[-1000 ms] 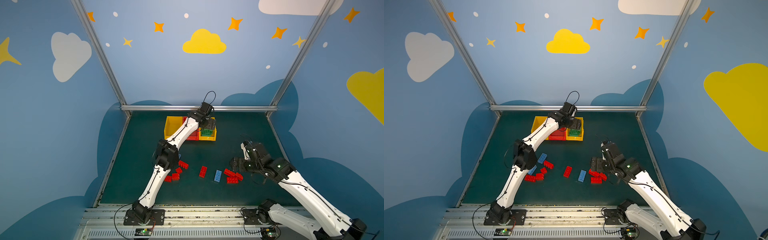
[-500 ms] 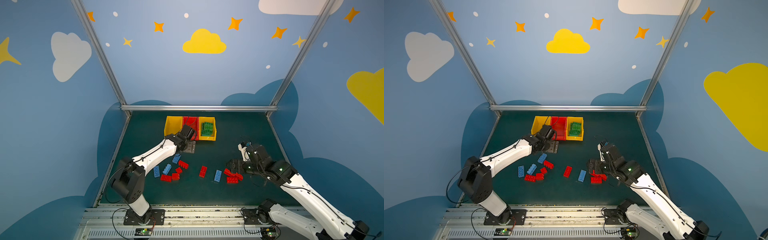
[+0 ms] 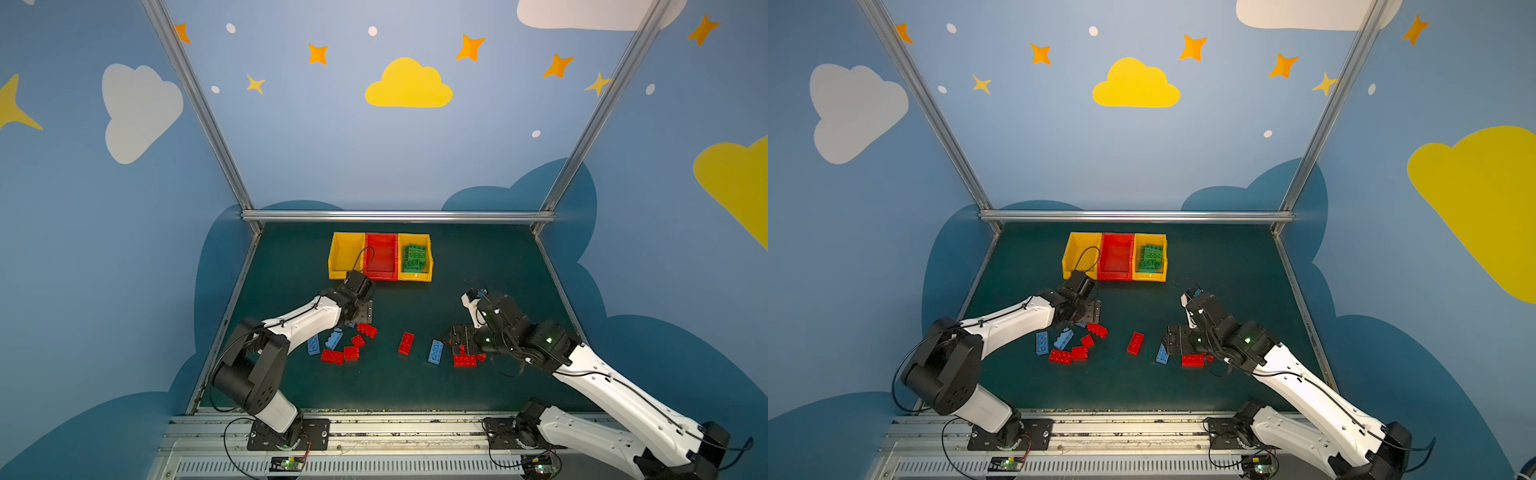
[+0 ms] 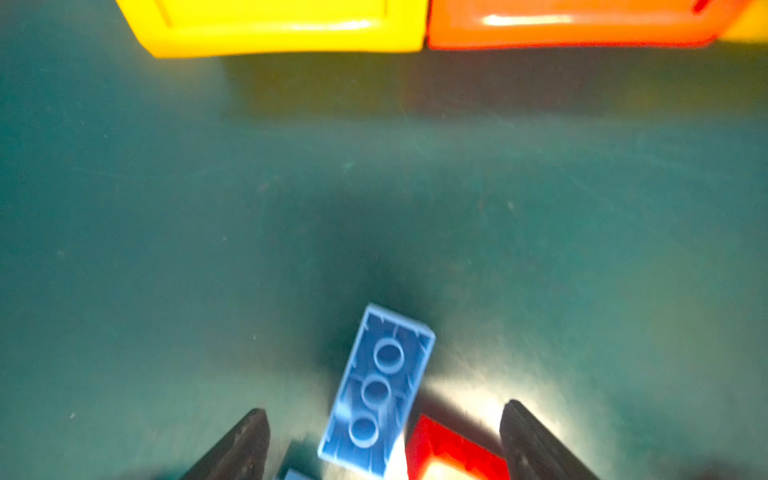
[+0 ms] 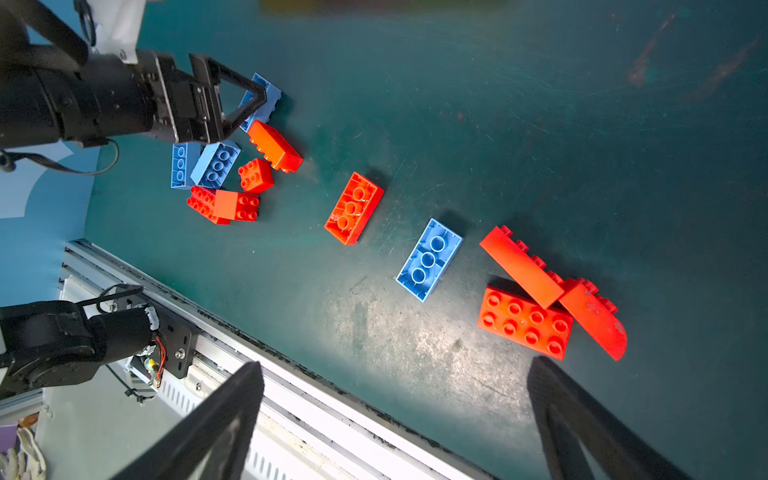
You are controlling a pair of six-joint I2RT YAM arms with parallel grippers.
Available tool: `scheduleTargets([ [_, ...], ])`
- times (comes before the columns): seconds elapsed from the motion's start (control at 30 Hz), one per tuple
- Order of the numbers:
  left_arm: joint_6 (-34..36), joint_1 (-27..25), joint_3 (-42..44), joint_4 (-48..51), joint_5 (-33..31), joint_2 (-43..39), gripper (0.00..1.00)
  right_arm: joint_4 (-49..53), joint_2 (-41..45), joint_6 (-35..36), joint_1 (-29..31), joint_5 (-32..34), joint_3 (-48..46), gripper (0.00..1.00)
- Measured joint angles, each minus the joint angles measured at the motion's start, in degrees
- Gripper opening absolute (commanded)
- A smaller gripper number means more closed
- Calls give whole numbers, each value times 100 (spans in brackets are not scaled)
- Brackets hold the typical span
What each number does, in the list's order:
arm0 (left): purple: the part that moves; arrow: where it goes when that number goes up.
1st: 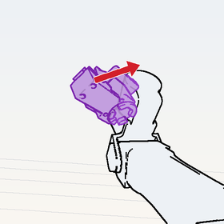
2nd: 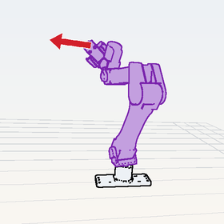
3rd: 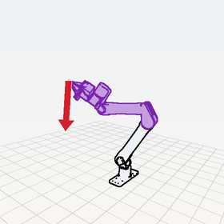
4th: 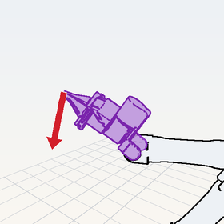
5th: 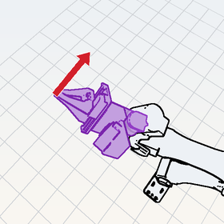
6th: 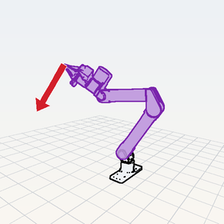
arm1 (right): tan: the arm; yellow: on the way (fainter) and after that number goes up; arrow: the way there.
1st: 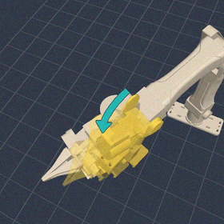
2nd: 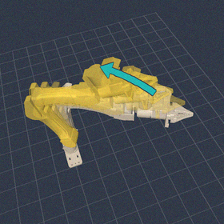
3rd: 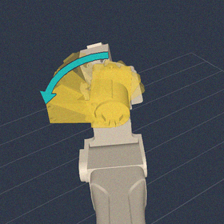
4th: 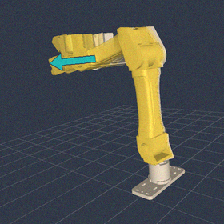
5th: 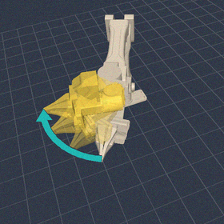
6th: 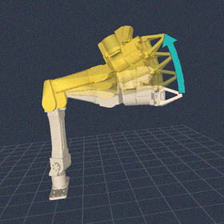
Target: Sort the legos into containers by color
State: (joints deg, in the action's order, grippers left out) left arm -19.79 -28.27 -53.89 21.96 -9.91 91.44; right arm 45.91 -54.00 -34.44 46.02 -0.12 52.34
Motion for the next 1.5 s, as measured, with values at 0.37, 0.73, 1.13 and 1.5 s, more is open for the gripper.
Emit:
scheduleTargets([
  [0.37,7,256,55,-367,367,452,61,22,-238,-68,144,179,9,97],
  [0.73,48,256,-22,-367,444,706,32,17,-402,-68,181,271,17,97],
  [1.13,74,254,-1034,229,396,710,28,15,-411,-9,181,404,17,97],
  [1.5,269,173,-3698,807,428,1746,30,20,-452,192,164,516,254,97],
])
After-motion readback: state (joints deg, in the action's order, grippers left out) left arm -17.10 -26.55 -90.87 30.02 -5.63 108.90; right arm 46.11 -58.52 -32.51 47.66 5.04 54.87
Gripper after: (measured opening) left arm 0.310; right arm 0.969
